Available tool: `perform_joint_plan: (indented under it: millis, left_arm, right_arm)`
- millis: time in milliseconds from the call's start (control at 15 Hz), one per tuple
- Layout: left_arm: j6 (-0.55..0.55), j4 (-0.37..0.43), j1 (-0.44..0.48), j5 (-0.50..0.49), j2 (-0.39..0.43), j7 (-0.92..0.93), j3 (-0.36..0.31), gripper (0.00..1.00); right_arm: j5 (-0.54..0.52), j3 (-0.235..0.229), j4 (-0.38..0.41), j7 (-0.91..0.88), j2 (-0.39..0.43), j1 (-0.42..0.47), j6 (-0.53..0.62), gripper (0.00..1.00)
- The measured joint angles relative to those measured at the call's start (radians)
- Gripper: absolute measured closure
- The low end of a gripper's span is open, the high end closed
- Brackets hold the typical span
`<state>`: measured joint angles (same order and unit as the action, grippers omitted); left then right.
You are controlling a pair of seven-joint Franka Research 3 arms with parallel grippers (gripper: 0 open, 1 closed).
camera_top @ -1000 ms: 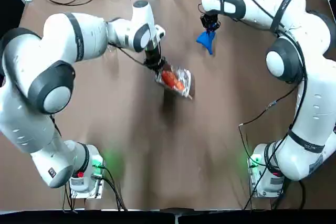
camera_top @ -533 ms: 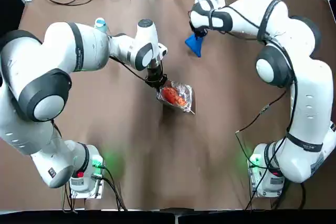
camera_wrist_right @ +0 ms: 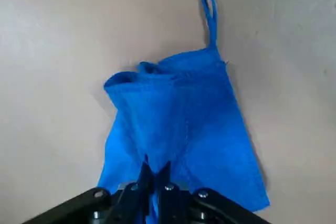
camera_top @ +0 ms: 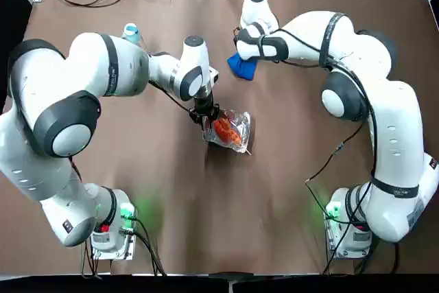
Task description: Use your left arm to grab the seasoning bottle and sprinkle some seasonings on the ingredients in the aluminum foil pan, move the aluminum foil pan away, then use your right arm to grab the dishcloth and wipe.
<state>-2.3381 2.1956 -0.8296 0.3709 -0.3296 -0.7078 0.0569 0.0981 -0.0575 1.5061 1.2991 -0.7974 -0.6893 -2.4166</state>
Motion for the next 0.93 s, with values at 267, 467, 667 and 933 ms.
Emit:
perform_joint_plan:
  millis: [267, 467, 667, 933]
  left_arm:
    - [0.025, -0.070, 0.038, -0.001, 0.006, 0.000, -0.010, 0.22]
    - [0.152, -0.193, 0.151, -0.097, 0.016, 0.004, -0.011, 0.00]
    - [0.251, -0.331, 0.268, -0.229, 0.018, 0.020, -0.014, 0.00]
    - [0.285, -0.436, 0.406, -0.378, 0.018, 0.130, -0.015, 0.01]
  right_arm:
    - [0.000, 0.002, -0.009, 0.055, -0.031, -0.029, -0.086, 0.93]
    - [0.000, 0.002, -0.013, 0.124, -0.063, -0.062, -0.158, 0.93]
    - [0.000, 0.002, -0.035, 0.187, -0.076, -0.093, -0.178, 0.93]
    - [0.000, 0.003, -0.053, 0.224, -0.119, -0.133, -0.320, 0.93]
